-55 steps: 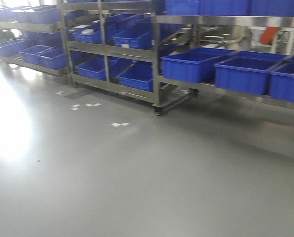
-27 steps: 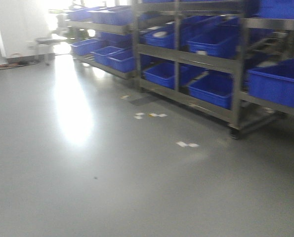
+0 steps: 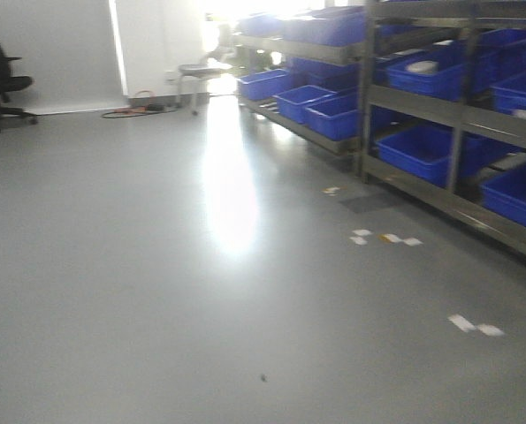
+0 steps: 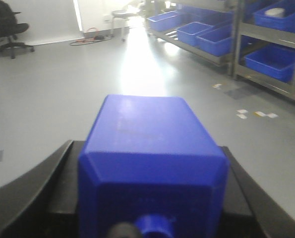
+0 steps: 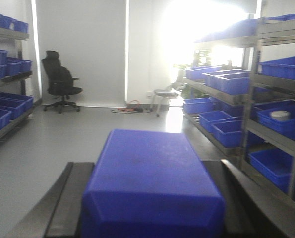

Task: Pick and sort blue part to right shelf
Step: 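Drive the base to the blue-bin shelf holding both parts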

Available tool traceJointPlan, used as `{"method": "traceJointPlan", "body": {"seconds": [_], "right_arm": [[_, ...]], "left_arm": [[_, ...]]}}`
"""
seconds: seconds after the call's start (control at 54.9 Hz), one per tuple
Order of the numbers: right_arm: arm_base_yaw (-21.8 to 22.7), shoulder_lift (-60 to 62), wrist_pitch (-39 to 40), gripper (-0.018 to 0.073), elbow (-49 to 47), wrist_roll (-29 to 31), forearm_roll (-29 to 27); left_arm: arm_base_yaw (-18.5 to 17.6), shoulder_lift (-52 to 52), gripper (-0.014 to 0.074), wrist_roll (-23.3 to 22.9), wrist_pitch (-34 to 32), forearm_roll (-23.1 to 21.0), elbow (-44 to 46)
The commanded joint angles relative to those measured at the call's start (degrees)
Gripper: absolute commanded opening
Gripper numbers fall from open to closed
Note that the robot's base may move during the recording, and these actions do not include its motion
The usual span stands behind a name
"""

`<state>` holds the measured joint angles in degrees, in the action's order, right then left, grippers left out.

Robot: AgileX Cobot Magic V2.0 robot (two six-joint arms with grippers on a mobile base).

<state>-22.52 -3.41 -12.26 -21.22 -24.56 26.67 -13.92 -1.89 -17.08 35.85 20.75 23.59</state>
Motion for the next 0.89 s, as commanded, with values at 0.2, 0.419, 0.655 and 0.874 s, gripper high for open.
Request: {"method": "traceJointPlan", "body": {"seconds": [0.2, 0.419, 0.655, 0.874], "right_arm": [[0.13, -0.75, 4.79, 0.0206, -1.54, 0.54, 1.13], [0.13, -0.75, 4.79, 0.0206, -1.54, 0.54, 1.13], [0.13, -0.75, 4.79, 0.0206, -1.54, 0.54, 1.13], [0.13, -0.75, 4.79, 0.0206, -1.54, 0.54, 1.13]], "left_arm": [[-0.30, -1.08, 0.0279, -0.64, -4.86, 0.61, 1.66], [-0.30, -1.08, 0.0279, -0.64, -4.86, 0.61, 1.66], [-0.30, -1.08, 0.0279, -0.64, -4.86, 0.61, 1.66], [-0.30, -1.08, 0.0279, -0.64, -4.86, 0.61, 1.66]]}}
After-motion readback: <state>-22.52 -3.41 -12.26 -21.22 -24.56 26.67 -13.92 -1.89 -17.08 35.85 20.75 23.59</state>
